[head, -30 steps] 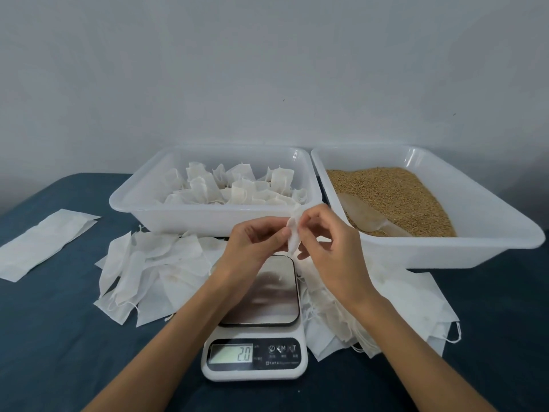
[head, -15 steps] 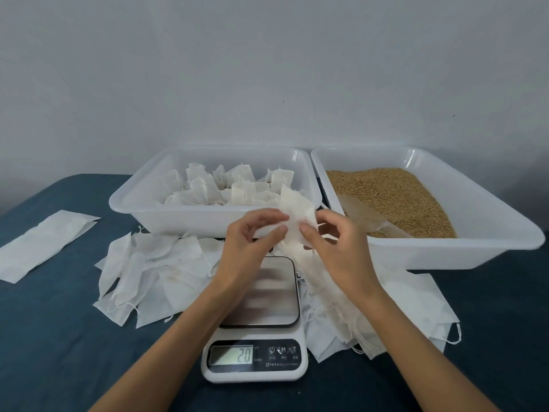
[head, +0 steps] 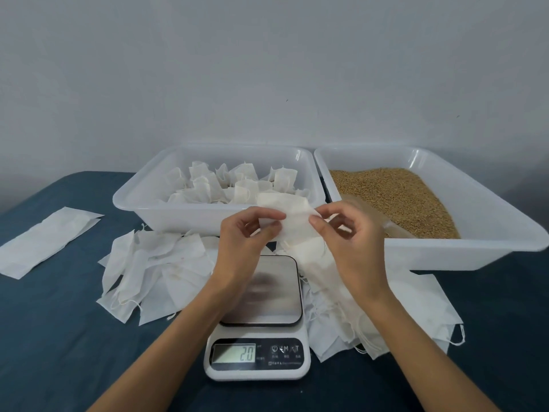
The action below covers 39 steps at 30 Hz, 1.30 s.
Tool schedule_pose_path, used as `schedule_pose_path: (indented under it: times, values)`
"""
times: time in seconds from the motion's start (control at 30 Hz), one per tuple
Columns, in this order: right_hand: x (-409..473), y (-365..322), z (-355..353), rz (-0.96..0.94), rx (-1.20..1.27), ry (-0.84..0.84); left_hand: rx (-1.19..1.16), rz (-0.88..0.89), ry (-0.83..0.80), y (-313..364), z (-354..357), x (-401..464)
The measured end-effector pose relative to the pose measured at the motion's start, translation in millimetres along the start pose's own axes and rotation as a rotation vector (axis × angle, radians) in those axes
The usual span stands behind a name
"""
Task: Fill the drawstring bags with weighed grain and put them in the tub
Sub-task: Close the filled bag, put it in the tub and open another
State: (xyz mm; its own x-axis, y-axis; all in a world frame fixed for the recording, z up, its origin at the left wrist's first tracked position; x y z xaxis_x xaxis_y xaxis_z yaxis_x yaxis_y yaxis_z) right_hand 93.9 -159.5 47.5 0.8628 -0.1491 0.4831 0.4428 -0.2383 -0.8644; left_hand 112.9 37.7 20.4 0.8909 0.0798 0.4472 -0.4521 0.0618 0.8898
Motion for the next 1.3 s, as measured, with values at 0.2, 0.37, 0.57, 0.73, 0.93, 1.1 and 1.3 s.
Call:
schedule_pose_path:
  times: [0.2,0.37,0.57,0.73,0.93,1.1,1.3]
  values:
    - [-2,20,13,0.277,0.258,-0.136,0.039,0.092,0.042,7,-3,-1]
    - [-5,18,24,0.316,0.320,-0.242,0.016,0.082,0.040,8,-2,-1]
    - [-1,5,12,0.223,0.410,-0.172,-0.054,-0.001,0.036,1,0,-1]
    - [-4,10,25,0.234,0.254,-0.268,-0.074,-0.022,0.007,-1,0,0]
    - [-3,10,23,0.179,0.209,-0.270,-0.169,-0.053,0.075,-4,-14,7]
    - [-8,7,32,0.157,0.126,-0.360,-0.096,-0.056,0.042,-4,-10,5]
    - [-2,7,15,0.115,0.029,-0.232,-0.189,-0.092,0.100,-4,-21,9]
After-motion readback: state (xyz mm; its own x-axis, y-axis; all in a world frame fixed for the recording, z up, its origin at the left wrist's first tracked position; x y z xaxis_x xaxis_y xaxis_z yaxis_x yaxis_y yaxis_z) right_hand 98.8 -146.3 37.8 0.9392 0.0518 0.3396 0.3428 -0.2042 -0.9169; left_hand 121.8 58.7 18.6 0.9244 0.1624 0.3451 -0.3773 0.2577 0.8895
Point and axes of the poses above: each hand's wrist, its own x-axis towards the middle knuckle, its own z-axis out of the palm, y = z × x, the point moved 9 cm from there along x, towards the middle knuckle, and after that the axes turned 6 degrees about z, right-handed, at the moved point
